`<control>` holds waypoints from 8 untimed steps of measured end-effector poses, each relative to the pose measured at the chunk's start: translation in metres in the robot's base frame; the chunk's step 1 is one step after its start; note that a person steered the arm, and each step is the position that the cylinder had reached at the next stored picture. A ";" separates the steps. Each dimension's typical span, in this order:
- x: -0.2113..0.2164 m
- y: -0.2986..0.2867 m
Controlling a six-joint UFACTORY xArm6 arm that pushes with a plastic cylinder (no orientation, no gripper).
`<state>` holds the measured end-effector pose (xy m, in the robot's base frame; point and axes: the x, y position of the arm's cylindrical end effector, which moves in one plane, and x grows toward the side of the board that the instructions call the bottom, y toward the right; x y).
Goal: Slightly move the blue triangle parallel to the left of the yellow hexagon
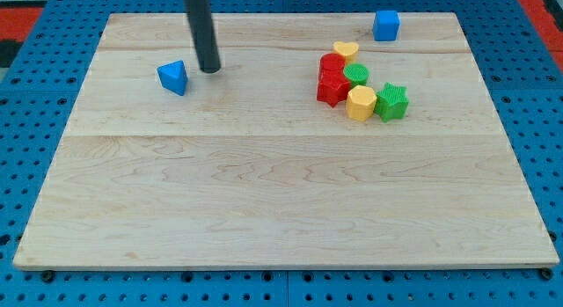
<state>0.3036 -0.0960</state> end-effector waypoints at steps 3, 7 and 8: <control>0.048 -0.122; 0.036 -0.081; 0.123 -0.072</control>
<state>0.4266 -0.1683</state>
